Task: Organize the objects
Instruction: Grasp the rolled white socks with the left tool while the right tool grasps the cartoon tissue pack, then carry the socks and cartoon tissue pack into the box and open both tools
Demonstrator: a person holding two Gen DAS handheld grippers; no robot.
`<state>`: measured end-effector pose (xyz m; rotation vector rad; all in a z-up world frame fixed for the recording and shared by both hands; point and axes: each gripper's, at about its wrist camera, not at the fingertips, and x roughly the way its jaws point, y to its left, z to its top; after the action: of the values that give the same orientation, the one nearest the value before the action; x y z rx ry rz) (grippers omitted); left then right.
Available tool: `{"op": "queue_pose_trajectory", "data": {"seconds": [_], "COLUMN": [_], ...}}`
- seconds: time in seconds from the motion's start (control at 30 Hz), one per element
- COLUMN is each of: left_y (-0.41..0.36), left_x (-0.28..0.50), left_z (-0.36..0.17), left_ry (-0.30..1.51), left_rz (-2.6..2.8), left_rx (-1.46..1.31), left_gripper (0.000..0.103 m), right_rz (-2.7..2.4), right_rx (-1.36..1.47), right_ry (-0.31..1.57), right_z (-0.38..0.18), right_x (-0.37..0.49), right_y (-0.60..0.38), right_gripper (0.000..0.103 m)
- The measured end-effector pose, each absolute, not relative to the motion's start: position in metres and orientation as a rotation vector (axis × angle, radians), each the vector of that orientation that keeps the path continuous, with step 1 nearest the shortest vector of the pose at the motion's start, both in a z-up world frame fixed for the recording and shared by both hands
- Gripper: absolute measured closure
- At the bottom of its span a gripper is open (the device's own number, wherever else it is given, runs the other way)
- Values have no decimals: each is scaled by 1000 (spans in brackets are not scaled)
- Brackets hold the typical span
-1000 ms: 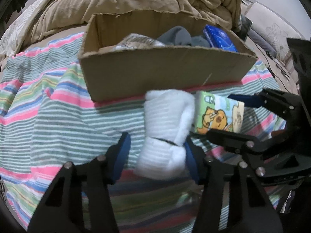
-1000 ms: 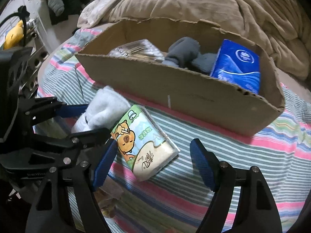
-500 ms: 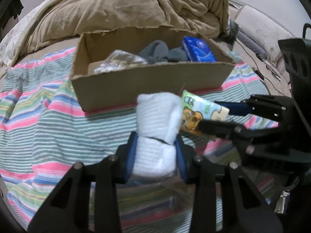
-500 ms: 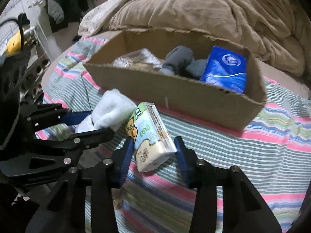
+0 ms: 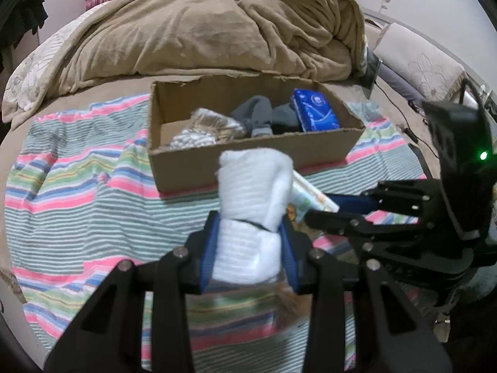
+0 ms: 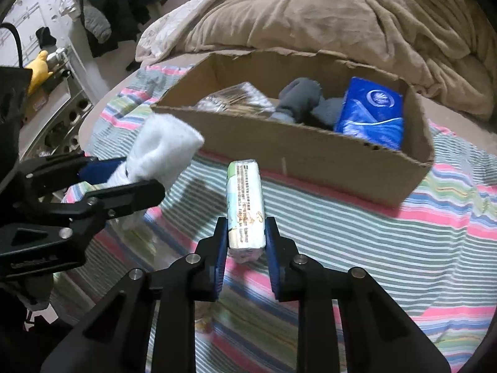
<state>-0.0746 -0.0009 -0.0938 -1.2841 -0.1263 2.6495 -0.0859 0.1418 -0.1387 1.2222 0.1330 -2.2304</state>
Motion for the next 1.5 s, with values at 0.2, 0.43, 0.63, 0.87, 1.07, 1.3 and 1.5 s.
{"op": "queue_pose_trajectory", "data": {"seconds": [0.2,0.43,0.63,0.87,1.07,1.3,1.5], "left_y": [-10,-21,-31,-40,-46,-47,-50], "left_x": [-70,-72,-79,-99,-118,-143,-166], "left_z": [-81,-64,-52,-46,-53,-59,-74], "left_ry": [-143,-159,-162,-145,-175,-170,-174], "left_rz": [2684,2722,2761,2789,2788,2799,2802], "left_rx": [-1248,-1197,-1150,-1121,-1139,-1154,-1200], "left_gripper": [65,65,65,65,65,65,65], "right_rz": [-2251,-2296,-2325,-2365,-2386,-2402,-2426], "right_rx": [1176,1109,1053,1012,1009,1024,1055], "right_ry": [80,39,43,36,24,-6,-40], "right_z": [-117,-87,-67,-52,-52,-58,-67], "right_x": [-82,-78,-77,-90,-105,-122,-141], "right_y": [152,166,168,171,172,175,180], "right_gripper": [80,80,80,80,80,80,80]}}
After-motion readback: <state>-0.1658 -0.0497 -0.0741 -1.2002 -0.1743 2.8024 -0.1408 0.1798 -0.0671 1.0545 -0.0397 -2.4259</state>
